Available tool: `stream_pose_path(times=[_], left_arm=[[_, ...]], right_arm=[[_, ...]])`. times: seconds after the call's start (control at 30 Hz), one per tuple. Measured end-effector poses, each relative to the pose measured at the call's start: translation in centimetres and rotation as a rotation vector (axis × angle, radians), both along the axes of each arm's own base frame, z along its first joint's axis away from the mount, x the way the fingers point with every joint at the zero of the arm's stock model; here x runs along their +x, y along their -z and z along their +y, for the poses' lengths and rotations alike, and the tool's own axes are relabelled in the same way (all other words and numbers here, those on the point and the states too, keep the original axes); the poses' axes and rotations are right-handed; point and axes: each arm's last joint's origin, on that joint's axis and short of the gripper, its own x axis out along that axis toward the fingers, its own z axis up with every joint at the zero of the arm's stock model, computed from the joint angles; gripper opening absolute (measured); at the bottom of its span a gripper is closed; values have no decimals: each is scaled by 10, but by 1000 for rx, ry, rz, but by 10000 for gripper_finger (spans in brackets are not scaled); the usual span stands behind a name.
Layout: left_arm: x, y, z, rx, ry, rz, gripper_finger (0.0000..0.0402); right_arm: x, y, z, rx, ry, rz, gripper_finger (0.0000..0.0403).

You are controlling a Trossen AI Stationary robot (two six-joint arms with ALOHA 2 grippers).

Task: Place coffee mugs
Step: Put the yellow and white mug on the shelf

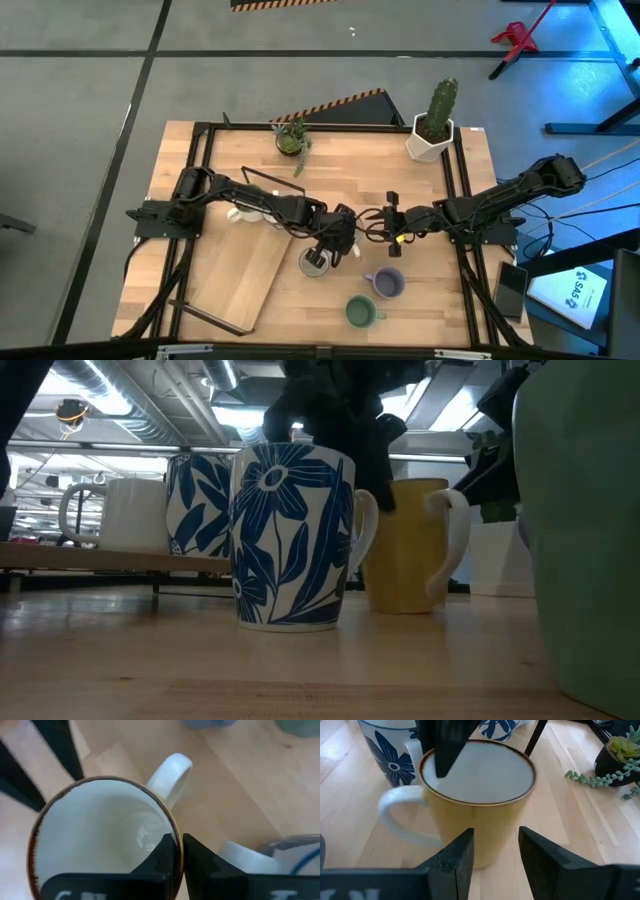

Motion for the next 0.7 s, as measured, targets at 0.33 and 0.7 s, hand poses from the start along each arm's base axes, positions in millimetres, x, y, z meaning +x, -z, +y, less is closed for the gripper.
stream_pose_path(times=[0.33,0.7], left_arm=[[-1,-47,7,-45,-191,23,14],[-29,-159,9,-177,-665,-105,14]], right_arm=[[-8,12,-4,12,117,127,143],[-11,15,-6,13,162,163,143]])
